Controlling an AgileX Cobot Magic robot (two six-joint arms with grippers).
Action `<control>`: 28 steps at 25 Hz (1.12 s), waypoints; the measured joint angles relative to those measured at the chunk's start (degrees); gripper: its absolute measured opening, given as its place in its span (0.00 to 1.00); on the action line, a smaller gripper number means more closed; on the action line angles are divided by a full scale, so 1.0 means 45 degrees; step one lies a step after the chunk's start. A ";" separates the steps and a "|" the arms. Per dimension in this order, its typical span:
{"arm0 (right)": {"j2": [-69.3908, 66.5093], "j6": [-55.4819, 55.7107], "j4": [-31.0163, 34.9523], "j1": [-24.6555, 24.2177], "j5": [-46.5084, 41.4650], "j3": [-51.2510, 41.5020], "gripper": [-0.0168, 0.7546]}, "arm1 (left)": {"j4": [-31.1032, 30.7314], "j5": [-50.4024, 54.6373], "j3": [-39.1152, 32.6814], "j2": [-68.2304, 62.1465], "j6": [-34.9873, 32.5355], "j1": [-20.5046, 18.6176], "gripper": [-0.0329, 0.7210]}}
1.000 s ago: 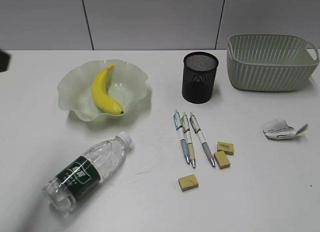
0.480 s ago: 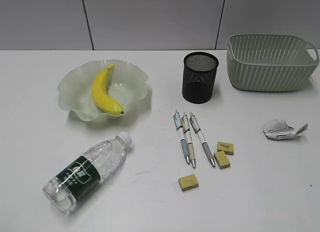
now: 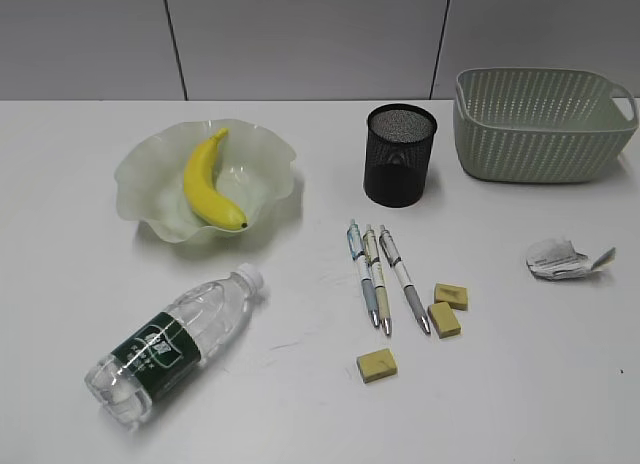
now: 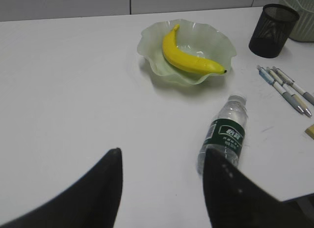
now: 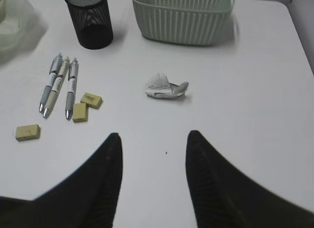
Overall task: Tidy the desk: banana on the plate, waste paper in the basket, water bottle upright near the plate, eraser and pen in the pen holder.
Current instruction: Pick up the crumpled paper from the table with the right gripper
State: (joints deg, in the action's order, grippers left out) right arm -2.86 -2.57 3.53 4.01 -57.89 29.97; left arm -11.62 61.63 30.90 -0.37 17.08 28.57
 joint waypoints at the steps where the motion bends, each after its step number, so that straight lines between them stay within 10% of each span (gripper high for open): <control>1: -0.0410 -0.0472 0.0286 0.0000 0.0352 0.0117 0.48 | -0.0171 -0.0004 0.0000 0.0000 -0.0028 0.0000 0.56; 13: -1.1422 -0.1637 0.1706 0.0000 0.6294 0.0974 0.52 | -0.0448 -0.0085 0.0000 0.0161 -0.0125 -0.2078 0.51; 21: -1.9113 0.6254 -0.2378 -0.0041 0.7627 0.3158 0.70 | -0.0450 -0.0085 0.0000 0.0161 -0.0137 -0.3490 0.51; 28: -2.2407 0.8188 -0.2897 -0.0041 0.8008 0.4920 0.69 | -0.0450 -0.0085 0.0000 0.0161 -0.0137 -0.3551 0.51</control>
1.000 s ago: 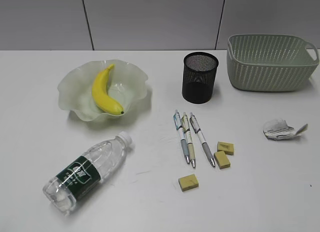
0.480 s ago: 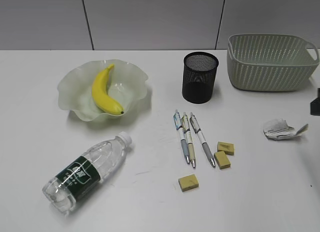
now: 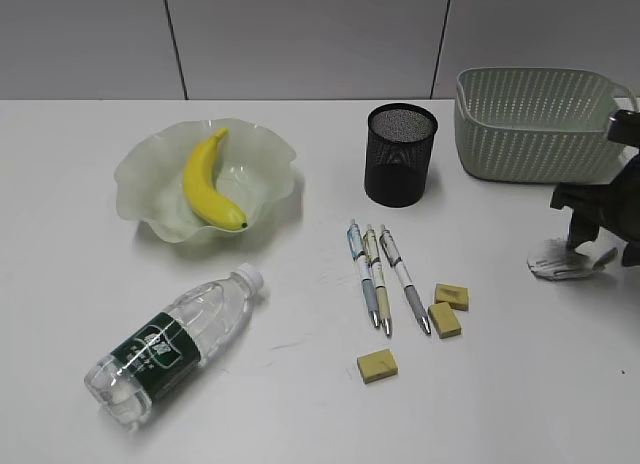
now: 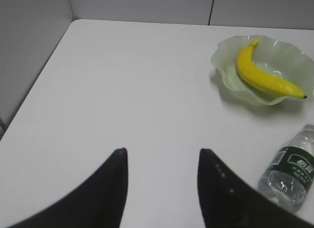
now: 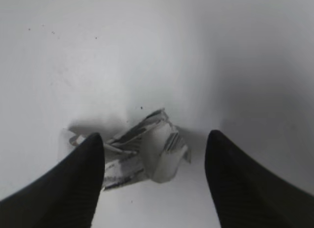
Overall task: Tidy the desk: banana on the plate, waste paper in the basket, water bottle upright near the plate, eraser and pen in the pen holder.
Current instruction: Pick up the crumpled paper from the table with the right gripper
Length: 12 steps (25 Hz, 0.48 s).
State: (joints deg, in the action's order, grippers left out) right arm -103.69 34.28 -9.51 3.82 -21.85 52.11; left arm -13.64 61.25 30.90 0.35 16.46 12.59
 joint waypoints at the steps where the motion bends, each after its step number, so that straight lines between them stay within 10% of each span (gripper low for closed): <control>1: -0.0284 0.0245 -0.0138 0.0000 0.0010 0.0146 0.66 | 0.0000 0.0000 0.0000 0.0000 0.0000 0.0000 0.50; 7: -0.0876 0.0731 -0.0725 0.0000 0.0015 0.0343 0.12 | 0.0000 0.0000 0.0000 0.0000 0.0000 0.0000 0.50; 12: 0.1037 -0.0585 -0.1109 0.0052 0.0149 0.0343 0.04 | 0.0000 0.0000 0.0000 0.0000 0.0000 0.0000 0.50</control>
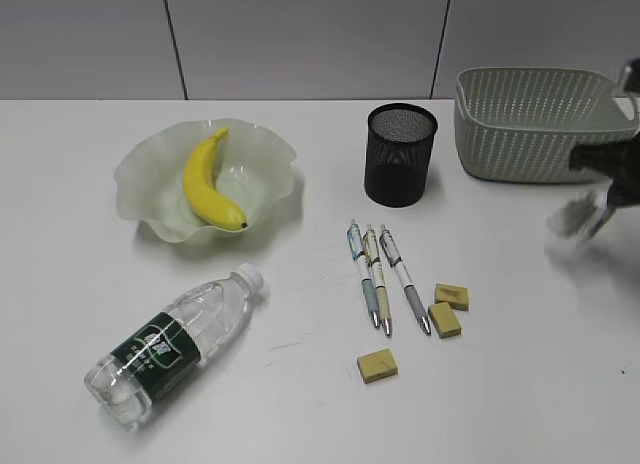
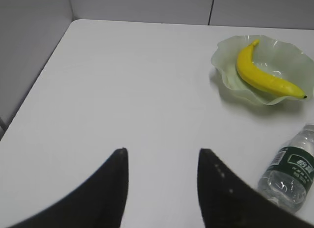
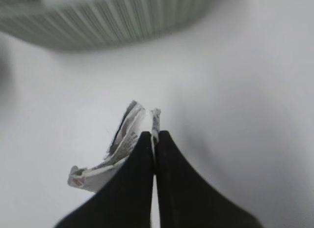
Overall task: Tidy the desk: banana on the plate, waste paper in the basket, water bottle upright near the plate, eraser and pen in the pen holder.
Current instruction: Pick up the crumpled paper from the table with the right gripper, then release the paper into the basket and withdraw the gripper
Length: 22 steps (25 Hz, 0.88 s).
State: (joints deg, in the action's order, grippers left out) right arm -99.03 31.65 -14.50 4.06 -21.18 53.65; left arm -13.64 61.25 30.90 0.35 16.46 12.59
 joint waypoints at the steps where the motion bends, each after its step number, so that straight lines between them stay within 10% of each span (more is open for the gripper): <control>1: 0.0596 -0.0301 -0.0041 0.0012 0.0232 0.0000 0.04 | 0.0000 0.0000 0.0000 0.0000 0.0000 0.0000 0.50; 10: 0.0458 -0.1165 -0.1726 -0.0368 0.3848 0.3033 0.09 | 0.0000 0.0000 0.0000 0.0000 0.0000 0.0000 0.50; 17: -0.0226 -0.1277 -0.1972 -0.0392 0.2216 0.4986 0.73 | 0.0000 0.0000 0.0000 0.0000 0.0000 0.0000 0.49; 22: 0.2783 -0.1847 -0.2003 -0.0347 0.1726 0.2131 0.65 | 0.0000 0.0000 0.0000 0.0000 0.0000 0.0000 0.48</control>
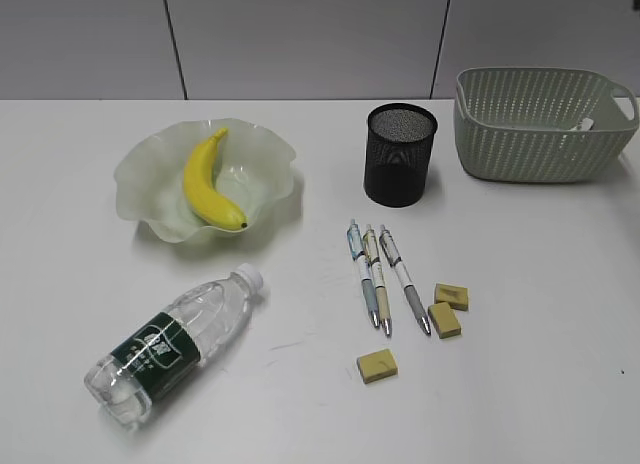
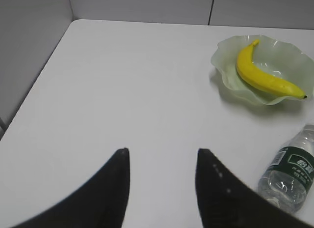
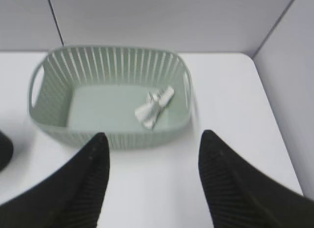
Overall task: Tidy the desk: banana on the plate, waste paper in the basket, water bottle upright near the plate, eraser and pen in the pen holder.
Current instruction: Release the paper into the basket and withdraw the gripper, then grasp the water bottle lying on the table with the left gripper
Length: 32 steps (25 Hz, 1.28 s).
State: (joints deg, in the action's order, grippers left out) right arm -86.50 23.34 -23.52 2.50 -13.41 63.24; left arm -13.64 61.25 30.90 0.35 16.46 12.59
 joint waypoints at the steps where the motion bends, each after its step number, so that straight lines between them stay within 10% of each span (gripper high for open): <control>1: 0.0989 -0.0128 0.0000 0.0044 -0.0148 -0.0989 0.63 | 0.0000 0.0000 0.0000 0.0000 0.0000 0.0000 0.48; 14: 1.4294 -0.5500 0.6009 0.0412 -1.0047 -0.6681 0.60 | 0.0012 -0.0099 0.0000 -0.0653 -0.0251 0.0000 0.47; 26: 1.9308 -0.5771 0.6021 0.0412 -1.0315 -0.7563 0.60 | 0.4756 -0.3510 0.1320 -0.9119 -0.5350 0.0122 0.63; 32: 1.9308 -0.5771 0.6021 0.0412 -1.0301 -0.7563 0.57 | 0.5988 -0.3859 0.3801 -1.5768 -0.7199 0.2319 0.66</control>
State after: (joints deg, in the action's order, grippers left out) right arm 0.38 -2.63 3.58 4.35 -59.76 29.21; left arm 13.30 43.89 48.00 -70.60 -15.93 23.02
